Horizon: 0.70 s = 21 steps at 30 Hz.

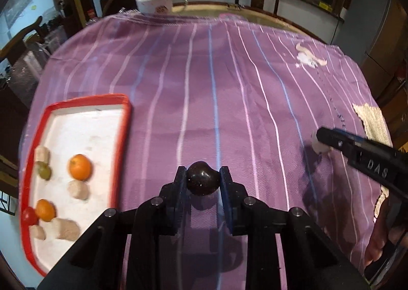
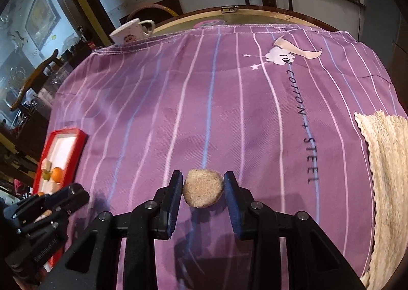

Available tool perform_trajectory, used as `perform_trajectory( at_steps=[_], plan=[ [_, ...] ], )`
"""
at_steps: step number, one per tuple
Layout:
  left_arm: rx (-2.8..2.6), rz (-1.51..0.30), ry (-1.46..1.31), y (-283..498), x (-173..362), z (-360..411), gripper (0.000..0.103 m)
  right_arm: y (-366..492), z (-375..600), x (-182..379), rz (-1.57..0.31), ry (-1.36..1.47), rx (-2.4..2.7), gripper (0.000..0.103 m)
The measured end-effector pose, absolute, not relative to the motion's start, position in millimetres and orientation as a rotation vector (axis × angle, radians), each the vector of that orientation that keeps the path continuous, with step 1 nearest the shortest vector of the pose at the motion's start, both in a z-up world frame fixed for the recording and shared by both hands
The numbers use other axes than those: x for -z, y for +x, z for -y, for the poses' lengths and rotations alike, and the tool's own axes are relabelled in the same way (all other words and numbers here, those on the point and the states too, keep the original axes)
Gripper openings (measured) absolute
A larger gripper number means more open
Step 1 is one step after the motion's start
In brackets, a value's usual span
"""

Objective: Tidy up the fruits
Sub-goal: 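Carry the plum and beige cork into the tray and open both tools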

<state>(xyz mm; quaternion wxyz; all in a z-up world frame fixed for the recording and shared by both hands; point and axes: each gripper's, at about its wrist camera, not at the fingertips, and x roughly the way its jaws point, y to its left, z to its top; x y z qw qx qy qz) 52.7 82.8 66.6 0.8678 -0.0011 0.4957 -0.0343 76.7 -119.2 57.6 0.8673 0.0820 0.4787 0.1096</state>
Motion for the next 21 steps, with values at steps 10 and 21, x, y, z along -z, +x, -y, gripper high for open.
perform_trajectory(
  at_steps=[10,21],
  plan=[
    [0.021,-0.980,-0.051,30.5,-101.0,-147.1,0.025,42.7,47.2,-97.4,-0.964,0.140,-0.329,0.037],
    [-0.048,-0.955,-0.095,24.0,-107.4,-221.9,0.025,25.3,-53.7,-108.4,-0.970,0.063,-0.474,0.037]
  ],
)
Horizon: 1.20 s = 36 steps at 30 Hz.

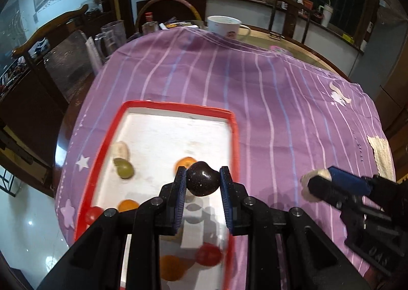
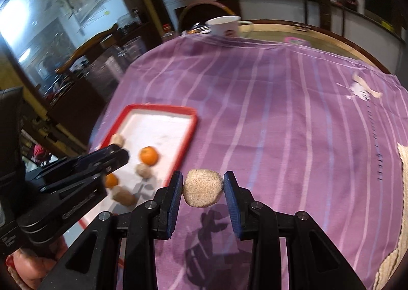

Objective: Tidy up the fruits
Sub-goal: 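Carry the plum and beige cork into the tray and open both tools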

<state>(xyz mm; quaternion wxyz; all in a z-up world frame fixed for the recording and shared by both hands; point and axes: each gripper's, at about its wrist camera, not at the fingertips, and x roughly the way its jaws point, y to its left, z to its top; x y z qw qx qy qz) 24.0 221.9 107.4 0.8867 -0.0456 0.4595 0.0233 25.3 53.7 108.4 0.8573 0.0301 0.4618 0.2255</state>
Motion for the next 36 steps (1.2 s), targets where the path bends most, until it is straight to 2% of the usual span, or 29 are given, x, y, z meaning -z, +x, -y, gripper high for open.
perform_trajectory(
  at_steps=[13,36],
  plan=[
    [-0.097,-0.982,-0.128,35.3,-85.4,-280.4,0.025,21.2,-126.9,-92.6,-0.996,0.000,-0.548,0.037],
    [-0.104,-1.068,-0.146,53.6,-46.8,-304.3,0.025,37.2,-165.5,-59.5,-1.029,-0.090,-0.588,0.037]
  ],
)
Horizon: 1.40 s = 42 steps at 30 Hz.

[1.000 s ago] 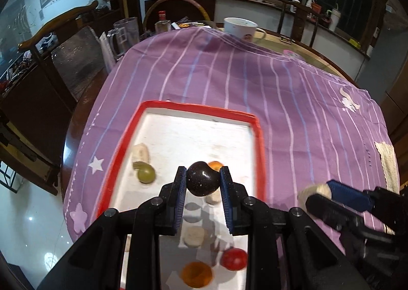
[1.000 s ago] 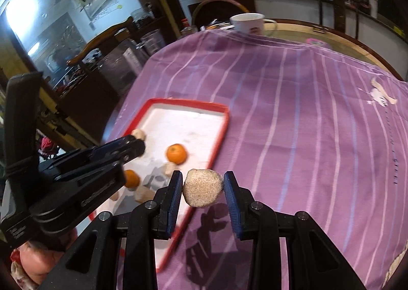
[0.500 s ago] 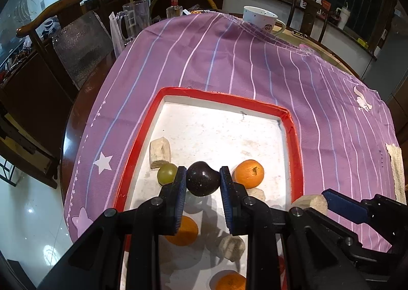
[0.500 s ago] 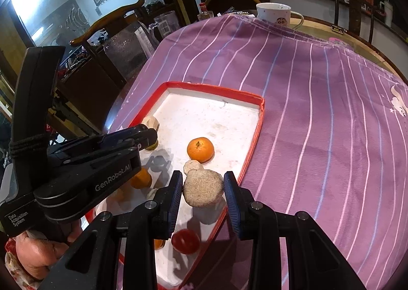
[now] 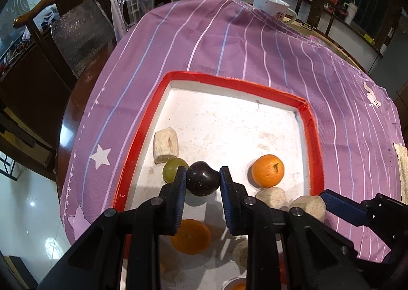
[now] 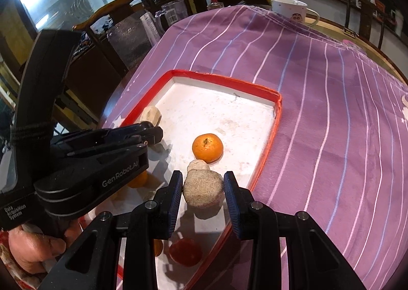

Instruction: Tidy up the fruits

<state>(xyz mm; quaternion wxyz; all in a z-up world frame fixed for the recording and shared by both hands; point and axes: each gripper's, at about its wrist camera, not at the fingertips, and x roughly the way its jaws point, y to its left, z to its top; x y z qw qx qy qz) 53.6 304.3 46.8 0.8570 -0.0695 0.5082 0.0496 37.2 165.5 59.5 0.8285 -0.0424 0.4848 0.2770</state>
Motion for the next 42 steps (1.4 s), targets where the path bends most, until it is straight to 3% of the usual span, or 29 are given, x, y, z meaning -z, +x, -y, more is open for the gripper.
perform_trajectory(
  at_steps=[13,17,21,31,38,42],
  plan=[
    [-0.037,-1.084,-0.220,61.6,-40.9,-316.9,0.027,38.0,-178.1,-48.3,-1.035,-0.137,-0.605,0.037],
    [-0.017,-1.074,-0.238,60.6,-44.9,-315.1,0.049,34.7,-177.9,-50.8,-1.029,-0.149,-0.593,0.037],
    [-0.020,-1.054,-0.265,57.1,-52.6,-317.4,0.059,27.0,-170.4,-59.3,-1.007,-0.154,-0.574,0.037],
    [-0.134,-1.019,-0.281,27.9,-77.4,-328.5,0.061,19.4,-126.1,-69.6,-1.004,-0.056,-0.526,0.037],
    [-0.236,-0.982,-0.250,-6.1,-96.9,-309.7,0.081,5.4,-100.3,-81.1,-0.979,-0.045,-0.555,0.037],
    [-0.280,-0.984,-0.241,-20.8,-100.8,-291.3,0.082,-1.3,-81.9,-86.4,-0.974,-0.044,-0.562,0.038]
  ],
)
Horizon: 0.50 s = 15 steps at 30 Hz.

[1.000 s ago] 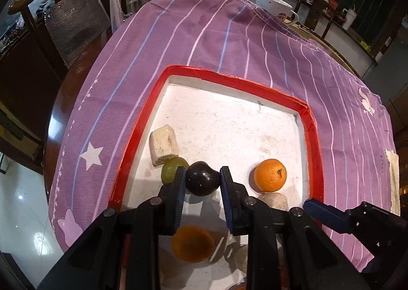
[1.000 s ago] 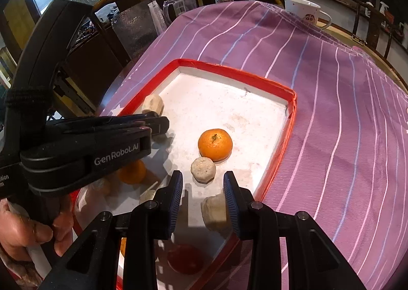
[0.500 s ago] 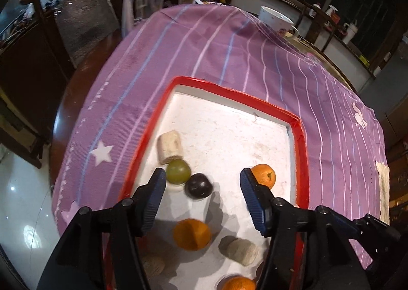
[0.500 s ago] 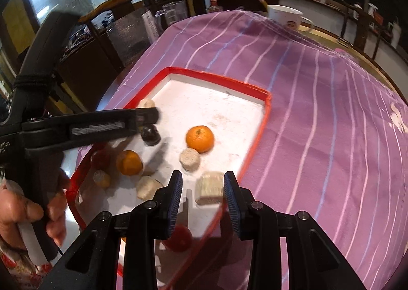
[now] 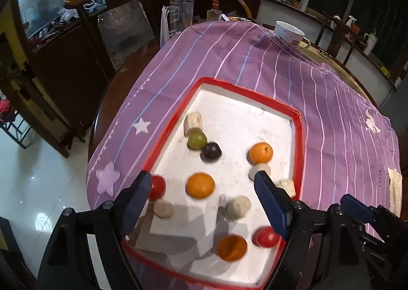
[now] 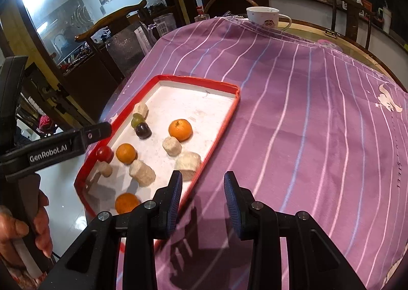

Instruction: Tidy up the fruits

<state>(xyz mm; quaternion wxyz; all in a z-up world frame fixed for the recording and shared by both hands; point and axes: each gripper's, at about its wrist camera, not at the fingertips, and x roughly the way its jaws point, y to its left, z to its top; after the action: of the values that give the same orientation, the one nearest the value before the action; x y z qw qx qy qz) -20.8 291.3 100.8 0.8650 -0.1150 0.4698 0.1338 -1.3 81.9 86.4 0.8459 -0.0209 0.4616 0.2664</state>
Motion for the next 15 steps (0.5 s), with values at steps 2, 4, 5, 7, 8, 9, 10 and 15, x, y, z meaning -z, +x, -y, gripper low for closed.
perform_trajectory(
  at_steps=[2,4,5,7,8,9,10,15],
  plan=[
    [-0.301,-0.975,-0.230,-27.4,-104.9,-280.9,0.082,-4.5,-73.0,-89.6,-0.964,-0.048,-0.563,0.038],
    [-0.339,-0.960,-0.199,-32.9,-110.1,-265.6,0.082,-8.5,-64.4,-92.9,-0.955,-0.052,-0.566,0.038],
    [-0.364,-0.954,-0.170,-34.5,-112.1,-257.1,0.085,-10.6,-61.0,-93.8,-0.952,-0.057,-0.565,0.038],
    [-0.394,-0.946,-0.132,-37.2,-114.6,-244.0,0.087,-12.6,-55.2,-94.7,-0.950,-0.072,-0.559,0.038],
    [-0.399,-0.943,-0.122,-38.9,-115.9,-236.7,0.088,-14.9,-49.7,-95.1,-0.948,-0.076,-0.555,0.038],
    [-0.398,-0.942,-0.122,-40.2,-117.1,-231.6,0.088,-16.0,-45.9,-95.5,-0.948,-0.075,-0.555,0.038],
    [-0.396,-0.944,-0.126,-41.6,-117.8,-226.2,0.088,-16.7,-42.5,-95.7,-0.948,-0.074,-0.554,0.038],
    [-0.380,-0.953,-0.132,-46.5,-119.7,-205.8,0.088,-21.7,-21.6,-99.7,-0.938,-0.071,-0.547,0.038]
  ],
)
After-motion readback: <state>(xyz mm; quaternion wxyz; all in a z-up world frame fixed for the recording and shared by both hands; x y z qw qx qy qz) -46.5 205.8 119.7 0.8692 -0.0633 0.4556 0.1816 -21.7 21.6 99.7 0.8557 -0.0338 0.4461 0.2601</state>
